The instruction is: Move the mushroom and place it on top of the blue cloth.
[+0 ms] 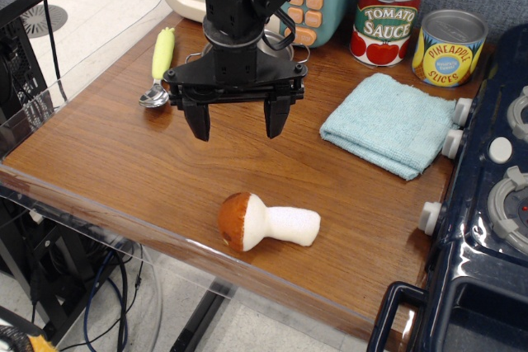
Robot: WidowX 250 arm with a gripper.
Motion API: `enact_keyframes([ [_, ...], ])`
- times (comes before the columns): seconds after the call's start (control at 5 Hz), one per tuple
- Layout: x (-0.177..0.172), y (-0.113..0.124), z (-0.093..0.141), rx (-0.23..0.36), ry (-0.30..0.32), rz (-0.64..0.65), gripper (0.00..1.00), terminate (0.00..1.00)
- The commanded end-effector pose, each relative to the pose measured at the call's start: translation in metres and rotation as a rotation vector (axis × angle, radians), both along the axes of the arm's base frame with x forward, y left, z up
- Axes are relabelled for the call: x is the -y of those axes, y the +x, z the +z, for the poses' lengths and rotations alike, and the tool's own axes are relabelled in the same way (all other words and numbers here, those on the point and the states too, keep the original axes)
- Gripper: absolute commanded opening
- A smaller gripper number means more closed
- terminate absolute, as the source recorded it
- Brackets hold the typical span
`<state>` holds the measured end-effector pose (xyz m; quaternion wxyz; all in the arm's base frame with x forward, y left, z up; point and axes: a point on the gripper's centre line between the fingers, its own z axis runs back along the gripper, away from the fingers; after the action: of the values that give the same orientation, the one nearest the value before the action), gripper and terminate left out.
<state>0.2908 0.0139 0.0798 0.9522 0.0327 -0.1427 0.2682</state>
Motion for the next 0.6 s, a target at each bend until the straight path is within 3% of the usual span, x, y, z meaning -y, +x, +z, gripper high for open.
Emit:
enact_keyframes([
  [0.0,0.0,0.0,0.0,0.0,0.0,0.0,1.0,0.0],
  [0.4,0.019,-0.011,-0.013,-0.035,-0.006,-0.076,1.0,0.0],
])
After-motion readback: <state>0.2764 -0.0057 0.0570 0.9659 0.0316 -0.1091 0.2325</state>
